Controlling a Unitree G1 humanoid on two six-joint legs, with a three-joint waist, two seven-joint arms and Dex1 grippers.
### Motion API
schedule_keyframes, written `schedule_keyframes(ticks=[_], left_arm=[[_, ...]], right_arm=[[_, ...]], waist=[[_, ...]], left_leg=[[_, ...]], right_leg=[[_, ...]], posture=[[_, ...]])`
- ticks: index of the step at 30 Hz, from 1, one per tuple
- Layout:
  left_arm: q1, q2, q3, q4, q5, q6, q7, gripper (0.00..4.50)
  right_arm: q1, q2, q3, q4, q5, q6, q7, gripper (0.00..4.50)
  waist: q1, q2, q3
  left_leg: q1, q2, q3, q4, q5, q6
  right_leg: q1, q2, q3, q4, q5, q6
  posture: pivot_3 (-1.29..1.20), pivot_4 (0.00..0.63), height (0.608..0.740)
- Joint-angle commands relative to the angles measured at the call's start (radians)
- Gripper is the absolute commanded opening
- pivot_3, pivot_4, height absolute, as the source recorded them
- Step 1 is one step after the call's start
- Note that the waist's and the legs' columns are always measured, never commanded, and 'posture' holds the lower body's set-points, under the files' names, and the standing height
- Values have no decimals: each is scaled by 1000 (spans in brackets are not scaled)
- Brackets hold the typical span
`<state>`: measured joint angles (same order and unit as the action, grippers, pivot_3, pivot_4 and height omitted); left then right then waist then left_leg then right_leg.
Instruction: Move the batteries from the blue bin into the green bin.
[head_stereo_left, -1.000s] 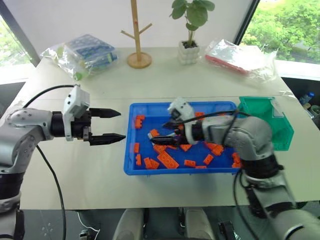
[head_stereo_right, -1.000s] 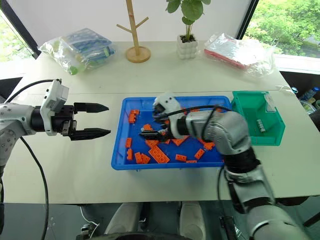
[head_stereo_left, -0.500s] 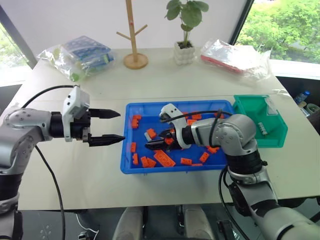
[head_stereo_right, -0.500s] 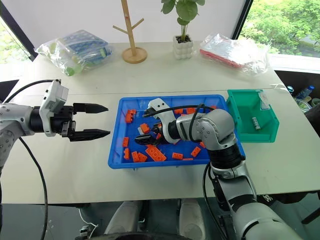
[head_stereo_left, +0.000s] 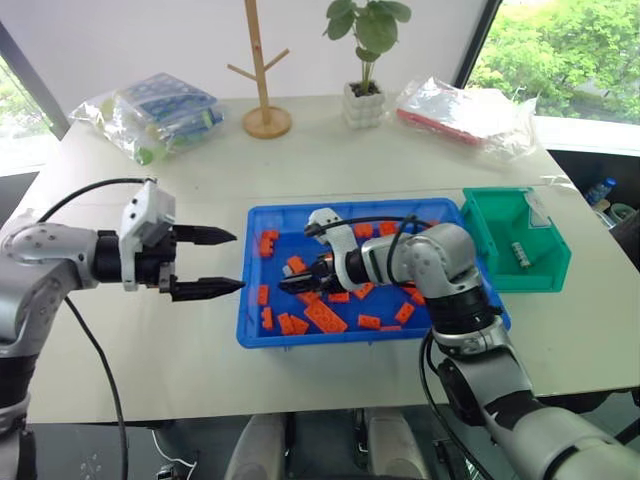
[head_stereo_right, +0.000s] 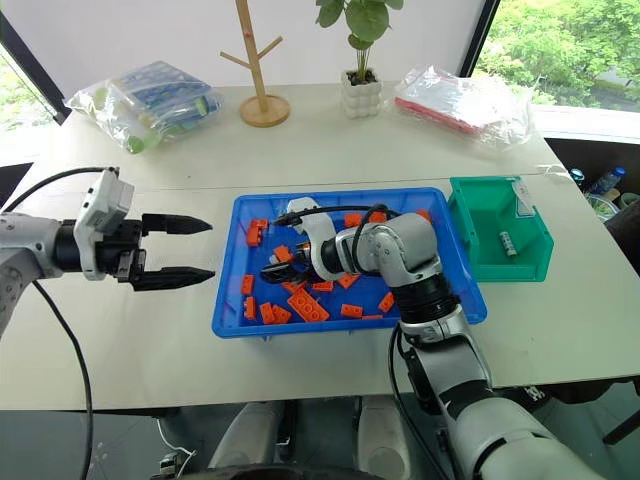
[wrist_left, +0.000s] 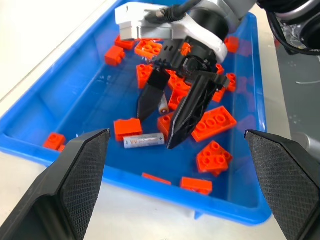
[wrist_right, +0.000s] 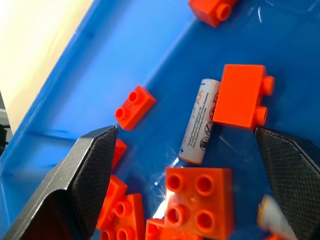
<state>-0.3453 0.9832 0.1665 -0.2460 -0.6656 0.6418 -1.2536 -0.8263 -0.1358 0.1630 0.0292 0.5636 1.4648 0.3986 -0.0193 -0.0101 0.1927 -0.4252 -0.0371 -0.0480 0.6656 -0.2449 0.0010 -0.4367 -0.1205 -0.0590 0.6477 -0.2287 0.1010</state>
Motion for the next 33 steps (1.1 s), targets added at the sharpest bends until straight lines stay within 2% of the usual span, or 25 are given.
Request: schedule_keyframes(ticks=[1, 7, 15, 23, 27, 30, 33], left_arm=[[-15, 17, 36, -18, -11, -10, 4, 4500], [-25, 12, 36, -21, -18, 0, 14, 4500], [-59, -3, 15, -1, -12, -2, 22, 4500], [-87, -8, 2, 22, 0, -7, 14, 4500], [-101, -8, -1, 30, 1, -5, 11, 4500], [-106, -6, -1, 35, 1, -6, 9, 4500], [-111, -5, -2, 43, 3, -8, 7, 4500]], right_arm=[[-23, 15, 15, -15, 2, -9, 15, 4455], [-25, 25, 22, 9, -19, -36, 15, 4455], [-8, 22, 148, -4, -72, -124, 44, 4455], [0, 33, 175, -4, -70, -137, 82, 4455], [3, 13, 240, 32, -128, -220, 98, 4455], [11, -3, 283, 48, -166, -272, 117, 3686], [19, -20, 306, 44, -190, -300, 139, 2092]], waist=[[0, 0, 0], [0, 0, 0], [-2, 0, 0], [-1, 0, 0], [-1, 0, 0], [-3, 0, 0], [-2, 0, 0]], left_leg=[[0, 0, 0, 0, 0, 0], [0, 0, 0, 0, 0, 0], [0, 0, 0, 0, 0, 0], [0, 0, 0, 0, 0, 0], [0, 0, 0, 0, 0, 0], [0, 0, 0, 0, 0, 0], [1, 0, 0, 0, 0, 0]], right_leg=[[0, 0, 0, 0, 0, 0], [0, 0, 0, 0, 0, 0], [0, 0, 0, 0, 0, 0], [0, 1, 0, 0, 0, 0], [0, 1, 0, 0, 0, 0], [0, 1, 0, 0, 0, 0], [0, 1, 0, 0, 0, 0]], posture=[[0, 150, 692], [0, 150, 692], [0, 150, 692], [0, 150, 692], [0, 150, 692], [0, 150, 692], [0, 150, 692]])
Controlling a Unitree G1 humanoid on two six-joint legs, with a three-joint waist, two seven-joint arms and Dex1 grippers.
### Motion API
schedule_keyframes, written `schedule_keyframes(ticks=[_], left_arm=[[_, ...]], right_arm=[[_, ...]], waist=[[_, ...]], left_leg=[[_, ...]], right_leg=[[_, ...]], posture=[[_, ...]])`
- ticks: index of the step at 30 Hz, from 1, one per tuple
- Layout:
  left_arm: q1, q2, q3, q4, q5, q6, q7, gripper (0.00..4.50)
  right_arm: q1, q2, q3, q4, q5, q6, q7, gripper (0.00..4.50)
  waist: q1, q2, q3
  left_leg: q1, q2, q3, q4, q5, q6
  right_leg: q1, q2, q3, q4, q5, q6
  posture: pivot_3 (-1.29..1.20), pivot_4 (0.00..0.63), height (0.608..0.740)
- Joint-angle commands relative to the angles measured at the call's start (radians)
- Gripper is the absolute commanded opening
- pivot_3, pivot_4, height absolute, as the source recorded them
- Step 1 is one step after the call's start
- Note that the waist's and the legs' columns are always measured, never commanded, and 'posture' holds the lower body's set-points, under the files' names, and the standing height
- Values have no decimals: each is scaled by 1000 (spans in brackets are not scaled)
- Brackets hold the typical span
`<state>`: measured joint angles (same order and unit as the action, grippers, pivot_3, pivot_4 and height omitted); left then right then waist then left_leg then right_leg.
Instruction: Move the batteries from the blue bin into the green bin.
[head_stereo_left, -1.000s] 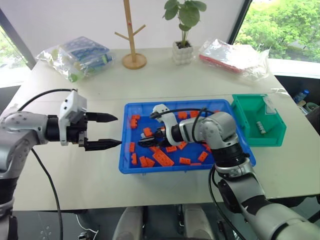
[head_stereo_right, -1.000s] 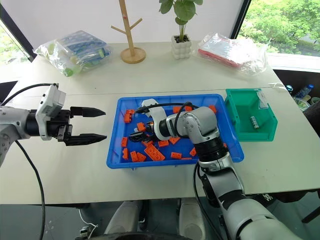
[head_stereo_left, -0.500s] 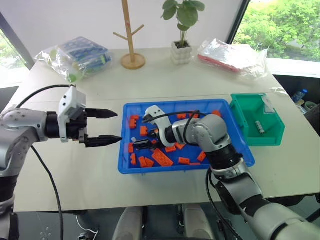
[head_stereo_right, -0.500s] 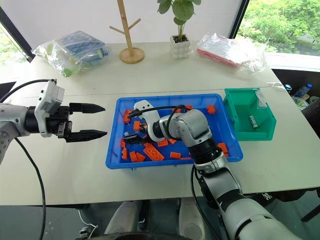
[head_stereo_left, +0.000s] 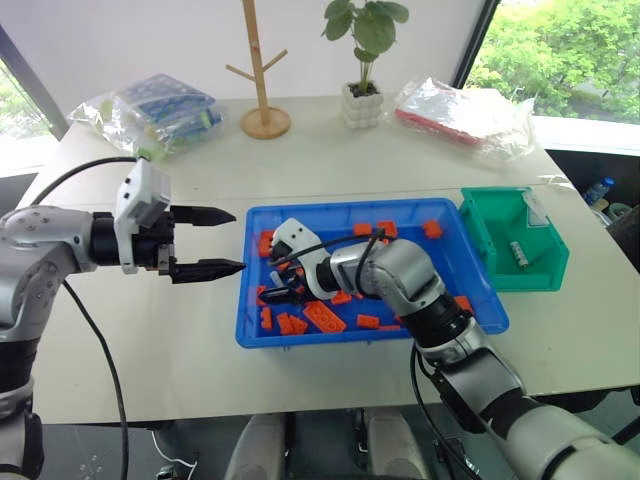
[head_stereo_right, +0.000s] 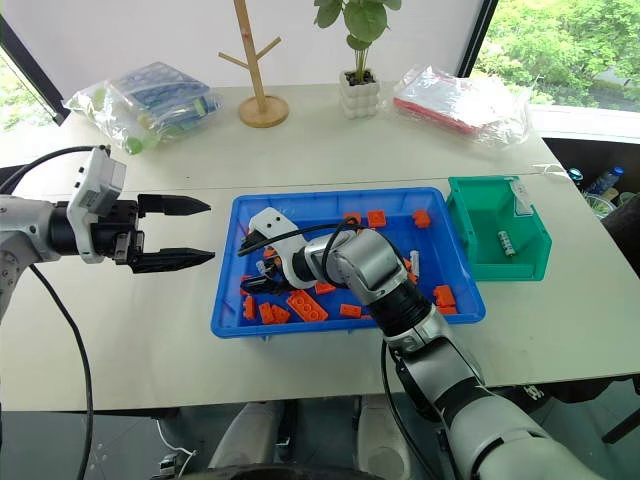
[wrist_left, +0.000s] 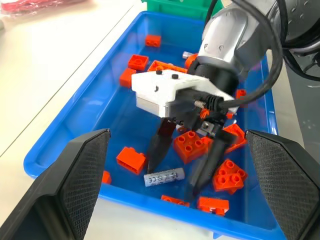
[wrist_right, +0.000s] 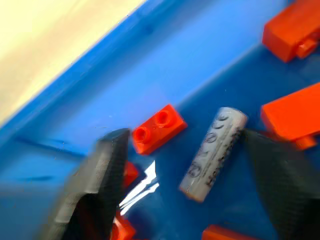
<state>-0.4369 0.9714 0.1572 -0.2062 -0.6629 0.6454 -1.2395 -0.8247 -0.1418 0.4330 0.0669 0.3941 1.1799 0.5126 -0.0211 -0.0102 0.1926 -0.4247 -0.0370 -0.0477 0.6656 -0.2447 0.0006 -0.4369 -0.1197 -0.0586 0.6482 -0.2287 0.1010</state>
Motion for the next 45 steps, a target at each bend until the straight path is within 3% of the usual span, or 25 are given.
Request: schedule_keyframes(ticks=[1, 4, 11, 16, 19, 22, 29, 33, 38, 41, 45], left_arm=[[-20, 7, 7, 6, 0, -12, -8, 4500], [-23, 5, 5, 12, 2, -17, -8, 4500], [-41, -9, -17, 32, 5, -26, -20, 4500], [-25, -23, -20, -3, -23, 2, -27, 4500], [-10, -35, -26, -25, -30, 3, -29, 4500], [-12, -56, -40, -40, -34, 8, -22, 4500], [-27, -64, -60, -27, -32, 3, -35, 4500], [-48, -74, -78, -7, -20, -6, -41, 4500], [-73, -81, -96, 4, -11, -12, -48, 4500], [-77, -81, -98, 5, -11, -12, -51, 4500], [-77, -78, -94, -1, -18, 7, -47, 4500]], right_arm=[[18, -18, 38, 3, -24, -17, 31, 1612], [13, -22, 34, -4, -31, -14, 43, 154], [-34, -26, -46, -43, -11, 34, 55, 154], [-90, -100, -222, -162, 35, 138, 45, 154], [-113, -186, -367, -240, 77, 227, 44, 154], [-98, -404, -529, -286, 87, 281, 68, 154], [80, -760, -709, -208, 58, 224, 97, 154], [195, -822, -760, -191, 48, 173, 94, 154], [302, -808, -794, -186, 30, 111, 64, 154], [361, -811, -791, -176, 13, 63, 52, 1471], [374, -825, -794, -155, 4, 27, 48, 3602]], waist=[[0, 0, 0], [0, 0, 0], [2, 0, 0], [6, 0, 0], [9, 0, 0], [15, -1, 1], [8, -2, 1], [4, -2, 1], [9, -2, 1], [11, -2, 2], [11, -2, 2]], left_leg=[[0, 0, 0, 0, 0, 0], [0, 0, 0, 0, 0, 0], [0, 0, 0, 0, 0, 0], [-2, 0, 0, 0, 2, -3], [-2, 0, 0, 0, 2, -3], [-2, 0, 0, 0, 2, -3], [-2, 1, 4, -1, 1, -3], [-1, 2, 13, 0, 2, -2], [-1, 3, 15, 0, 2, -2], [-1, 3, 15, 0, 2, -2], [-1, 3, 15, 0, 2, -2]], right_leg=[[0, 0, 0, 0, 0, 0], [0, 0, 0, 0, 0, 0], [0, 0, 0, 0, 0, 0], [-1, 0, 0, 0, 0, 0], [-1, 0, 0, 0, 0, 0], [-1, -1, 0, -1, 0, 0], [0, -2, 0, -3, 0, 0], [-1, -2, 3, -2, 0, 0], [-1, -2, 4, -3, 0, 0], [-1, -2, 4, -3, 0, 0], [-1, -2, 4, -3, 0, 0]], posture=[[0, 150, 692], [0, 150, 692], [0, 150, 692], [0, 150, 692], [0, 150, 692], [0, 150, 692], [0, 150, 692], [0, 150, 692], [0, 150, 692], [0, 150, 692], [0, 150, 692]])
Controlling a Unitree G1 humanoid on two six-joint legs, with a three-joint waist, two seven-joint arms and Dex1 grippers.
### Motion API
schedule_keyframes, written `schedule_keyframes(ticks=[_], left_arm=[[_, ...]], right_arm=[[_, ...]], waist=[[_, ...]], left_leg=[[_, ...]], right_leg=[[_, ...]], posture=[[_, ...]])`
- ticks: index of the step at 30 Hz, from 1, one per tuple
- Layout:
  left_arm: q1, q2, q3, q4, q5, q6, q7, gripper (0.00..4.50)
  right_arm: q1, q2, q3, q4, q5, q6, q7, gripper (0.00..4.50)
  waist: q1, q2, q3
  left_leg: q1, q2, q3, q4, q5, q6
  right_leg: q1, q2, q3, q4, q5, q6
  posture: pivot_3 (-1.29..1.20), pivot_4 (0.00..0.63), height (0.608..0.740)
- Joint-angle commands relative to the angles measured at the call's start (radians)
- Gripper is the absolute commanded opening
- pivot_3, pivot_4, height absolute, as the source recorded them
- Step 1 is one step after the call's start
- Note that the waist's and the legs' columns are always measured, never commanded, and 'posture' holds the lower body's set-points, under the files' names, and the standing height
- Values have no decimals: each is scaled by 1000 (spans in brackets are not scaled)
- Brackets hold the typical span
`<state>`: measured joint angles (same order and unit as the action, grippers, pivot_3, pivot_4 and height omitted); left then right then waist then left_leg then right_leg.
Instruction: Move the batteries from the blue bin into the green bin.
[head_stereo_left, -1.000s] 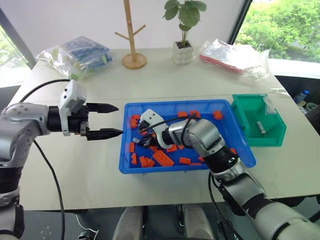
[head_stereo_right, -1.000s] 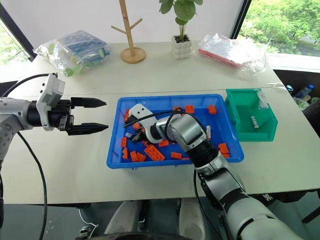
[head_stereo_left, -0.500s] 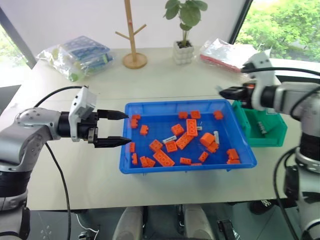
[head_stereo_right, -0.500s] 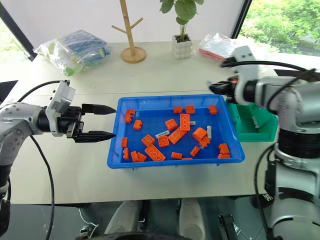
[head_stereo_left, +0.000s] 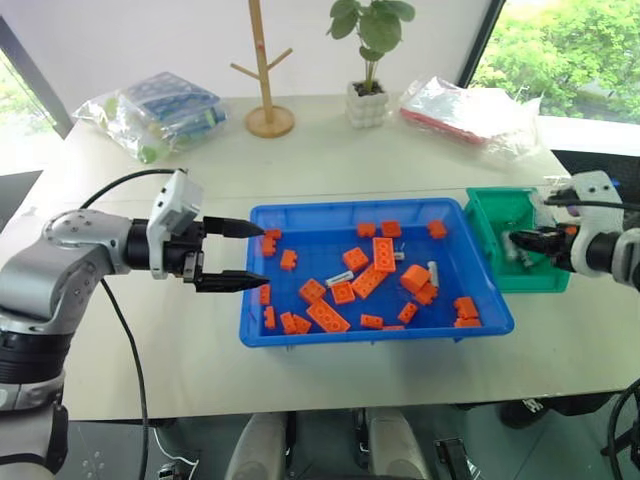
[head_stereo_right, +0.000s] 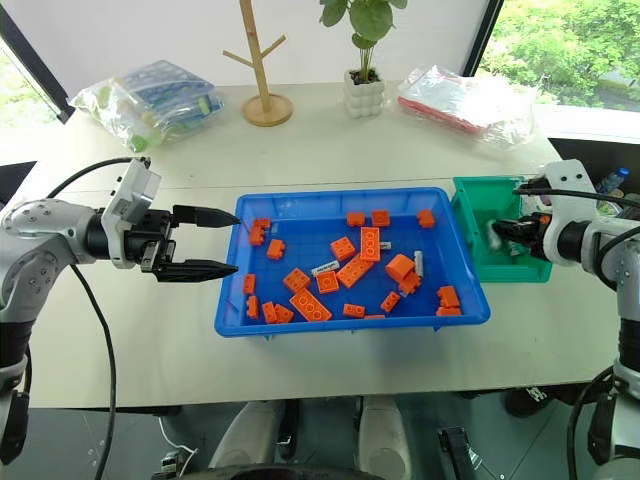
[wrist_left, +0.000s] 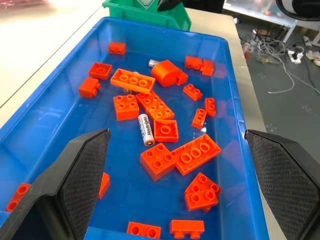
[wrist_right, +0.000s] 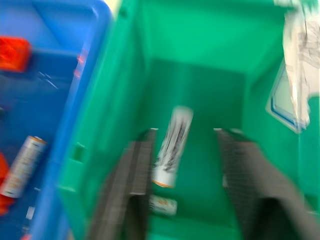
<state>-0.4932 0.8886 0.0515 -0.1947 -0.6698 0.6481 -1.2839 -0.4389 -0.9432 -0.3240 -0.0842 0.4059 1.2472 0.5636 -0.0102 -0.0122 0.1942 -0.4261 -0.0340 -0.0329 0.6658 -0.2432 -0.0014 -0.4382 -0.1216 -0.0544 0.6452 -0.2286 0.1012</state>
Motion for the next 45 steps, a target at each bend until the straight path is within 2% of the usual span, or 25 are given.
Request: schedule_keyframes(ticks=[1, 7, 11, 13, 16, 20, 25, 33, 45], left_arm=[[-21, 5, 12, -12, -10, 6, -1, 4500], [-17, 15, 14, -17, -21, 22, -12, 4500], [-30, 20, 15, -11, -46, 62, -27, 4500], [-32, 20, 16, -12, -35, 51, -30, 4500], [-25, 15, 17, -17, -15, 22, -32, 4500], [-33, 3, 15, -18, -14, 15, -20, 4500], [-15, 2, 33, -42, -21, 20, 0, 4500], [31, 11, 76, -95, -51, 45, 48, 4500], [44, 16, 106, -124, -87, 66, 96, 4500]], right_arm=[[-19, -26, -39, -1, -4, -46, 0, 4027], [-143, -20, -11, -73, 86, -53, 75, 4027], [-217, 24, 79, -136, 145, -35, 118, 4027], [-219, 47, 167, -184, 152, -75, 151, 4027], [-222, 76, 339, -208, 90, -234, 230, 4027], [-289, 138, 521, -124, -31, -463, 317, 4027], [-342, 191, 650, 6, -157, -715, 437, 4027], [-379, 253, 743, 204, -315, -1049, 573, 4027], [-408, 357, 748, 428, -453, -1341, 614, 4027]], waist=[[0, 0, 0], [-5, 0, 0], [-3, -1, 0], [-1, -2, 0], [-1, -2, 0], [-3, -2, 1], [-2, -2, 1], [-3, -2, 1], [-3, -2, 1]], left_leg=[[0, 0, 0, 0, 0, 0], [0, 0, 0, 0, 0, 0], [0, 2, -1, 0, 0, 0], [0, 2, -1, 0, 0, 0], [0, 2, -1, 0, 0, 0], [0, 2, -1, 0, 0, 0], [0, 2, -1, 0, 0, 0], [0, 1, -1, 1, 0, 0], [1, 1, -1, 1, 1, -2]], right_leg=[[0, 0, 0, 0, 0, 0], [0, 0, 0, 0, 0, 0], [-1, 1, 0, 0, 0, 0], [0, 2, 0, 0, 0, 0], [0, 2, 1, -1, 0, 0], [-1, 1, 1, 0, 0, 0], [-1, 2, 1, 0, 0, 0], [-1, 2, 1, 0, 0, 0], [-1, 2, 1, 1, 0, 0]], posture=[[0, 150, 692], [0, 150, 692], [0, 150, 692], [0, 150, 692], [0, 150, 692], [0, 150, 692], [0, 150, 692], [0, 150, 692], [0, 150, 692]])
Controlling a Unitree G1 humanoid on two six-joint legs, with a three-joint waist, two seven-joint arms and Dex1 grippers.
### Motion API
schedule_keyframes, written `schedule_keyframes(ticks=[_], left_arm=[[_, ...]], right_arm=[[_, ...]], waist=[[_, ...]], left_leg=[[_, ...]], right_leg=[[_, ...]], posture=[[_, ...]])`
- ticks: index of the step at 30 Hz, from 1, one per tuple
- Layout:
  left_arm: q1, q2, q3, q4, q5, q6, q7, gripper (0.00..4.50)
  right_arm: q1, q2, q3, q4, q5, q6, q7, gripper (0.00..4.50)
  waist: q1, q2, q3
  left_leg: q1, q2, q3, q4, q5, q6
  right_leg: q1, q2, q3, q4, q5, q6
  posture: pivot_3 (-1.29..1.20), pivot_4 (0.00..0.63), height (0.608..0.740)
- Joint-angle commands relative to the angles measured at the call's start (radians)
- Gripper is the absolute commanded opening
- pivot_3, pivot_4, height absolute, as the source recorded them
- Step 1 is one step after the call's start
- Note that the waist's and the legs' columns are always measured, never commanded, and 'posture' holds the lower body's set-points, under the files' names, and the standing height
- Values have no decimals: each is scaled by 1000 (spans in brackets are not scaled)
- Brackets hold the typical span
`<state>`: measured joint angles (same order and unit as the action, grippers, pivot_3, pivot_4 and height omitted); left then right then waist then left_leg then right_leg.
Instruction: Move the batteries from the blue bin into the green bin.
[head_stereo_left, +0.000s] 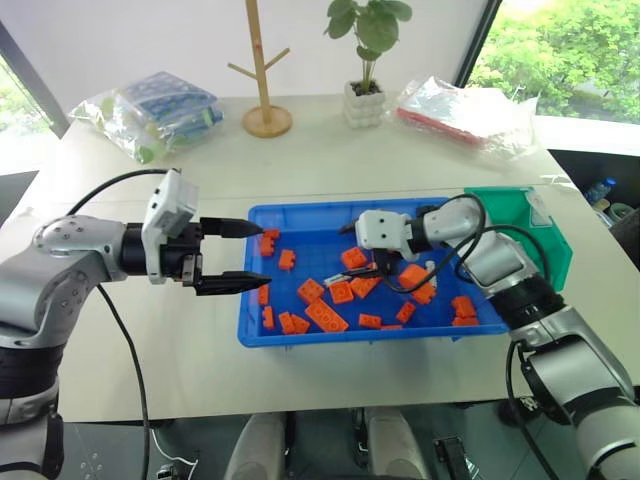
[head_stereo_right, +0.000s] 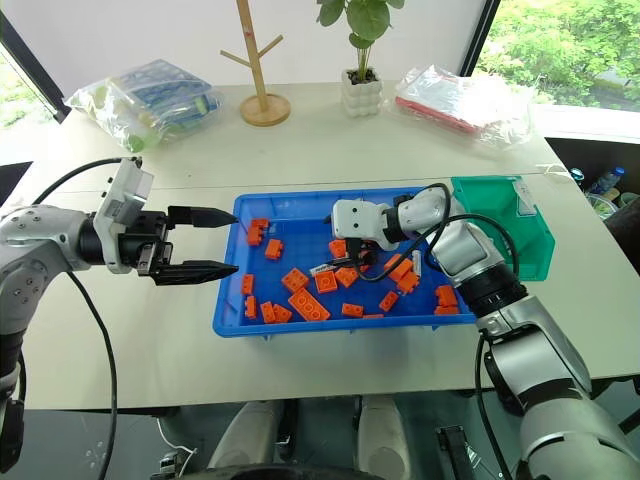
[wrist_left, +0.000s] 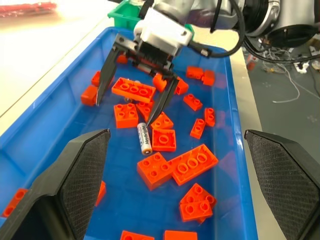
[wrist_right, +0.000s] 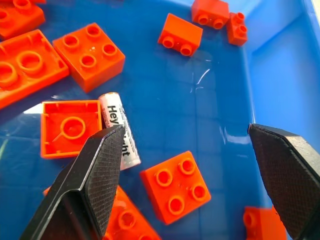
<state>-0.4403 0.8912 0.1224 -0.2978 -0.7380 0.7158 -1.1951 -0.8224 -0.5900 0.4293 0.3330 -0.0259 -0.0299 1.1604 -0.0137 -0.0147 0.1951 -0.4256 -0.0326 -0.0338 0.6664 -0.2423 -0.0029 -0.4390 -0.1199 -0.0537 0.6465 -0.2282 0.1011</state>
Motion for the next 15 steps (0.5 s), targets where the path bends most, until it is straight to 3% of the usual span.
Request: schedule_keyframes(ticks=[1, 15], left_arm=[[-9, 13, 36, -22, -20, -2, 8, 4500], [-36, 6, 21, 1, -13, -15, 5, 4500]], right_arm=[[-17, 1, -3, 13, -31, -85, 25, 4027], [38, -4, -3, 17, -78, -157, 60, 4027]], waist=[[1, 0, 0], [0, 0, 0]], left_leg=[[0, 0, 0, 0, 0, 0], [1, 0, 0, 0, 0, -1]], right_leg=[[0, 0, 0, 0, 0, 0], [1, 0, 0, 1, 0, 0]], posture=[[0, 150, 692], [0, 150, 692]])
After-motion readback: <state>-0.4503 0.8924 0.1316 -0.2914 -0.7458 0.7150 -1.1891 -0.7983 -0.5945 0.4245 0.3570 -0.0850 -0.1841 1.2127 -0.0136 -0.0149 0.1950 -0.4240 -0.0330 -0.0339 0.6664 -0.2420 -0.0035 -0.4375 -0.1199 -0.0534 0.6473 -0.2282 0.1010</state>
